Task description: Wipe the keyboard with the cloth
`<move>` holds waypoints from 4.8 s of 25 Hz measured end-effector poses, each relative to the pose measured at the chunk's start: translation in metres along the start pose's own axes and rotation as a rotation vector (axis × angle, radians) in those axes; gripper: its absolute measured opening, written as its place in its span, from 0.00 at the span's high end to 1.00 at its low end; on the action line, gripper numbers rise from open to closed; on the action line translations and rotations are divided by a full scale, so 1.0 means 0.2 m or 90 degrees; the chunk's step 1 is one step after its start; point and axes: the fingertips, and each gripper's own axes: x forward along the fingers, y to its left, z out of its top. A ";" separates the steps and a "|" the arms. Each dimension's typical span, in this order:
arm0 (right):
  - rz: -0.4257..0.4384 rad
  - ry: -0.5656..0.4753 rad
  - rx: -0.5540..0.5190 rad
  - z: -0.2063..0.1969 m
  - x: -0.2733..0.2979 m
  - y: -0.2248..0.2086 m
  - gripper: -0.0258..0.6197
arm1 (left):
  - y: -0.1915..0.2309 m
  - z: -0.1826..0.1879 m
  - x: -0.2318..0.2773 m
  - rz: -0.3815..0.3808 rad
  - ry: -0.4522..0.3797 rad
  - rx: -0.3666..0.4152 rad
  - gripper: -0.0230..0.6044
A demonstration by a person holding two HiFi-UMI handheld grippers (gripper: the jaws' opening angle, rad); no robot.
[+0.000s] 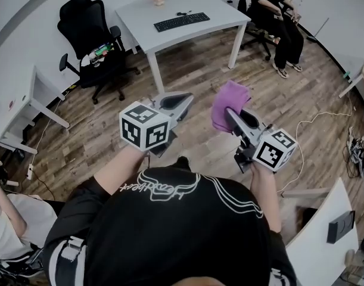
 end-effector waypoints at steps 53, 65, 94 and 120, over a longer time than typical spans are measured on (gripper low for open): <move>0.188 0.251 0.088 0.46 2.95 -2.88 0.87 | 3.37 0.35 2.08 0.237 0.021 -0.235 0.96; 0.327 0.358 0.099 0.41 3.43 -3.25 0.87 | 3.76 0.29 2.32 0.375 0.031 -0.311 0.96; 0.308 0.517 0.159 -0.18 4.11 -3.32 0.87 | 4.27 -0.09 2.21 0.401 0.069 -0.446 0.96; 0.230 0.578 0.115 -0.35 4.10 -3.44 0.87 | 4.39 -0.16 2.16 0.425 0.040 -0.529 0.96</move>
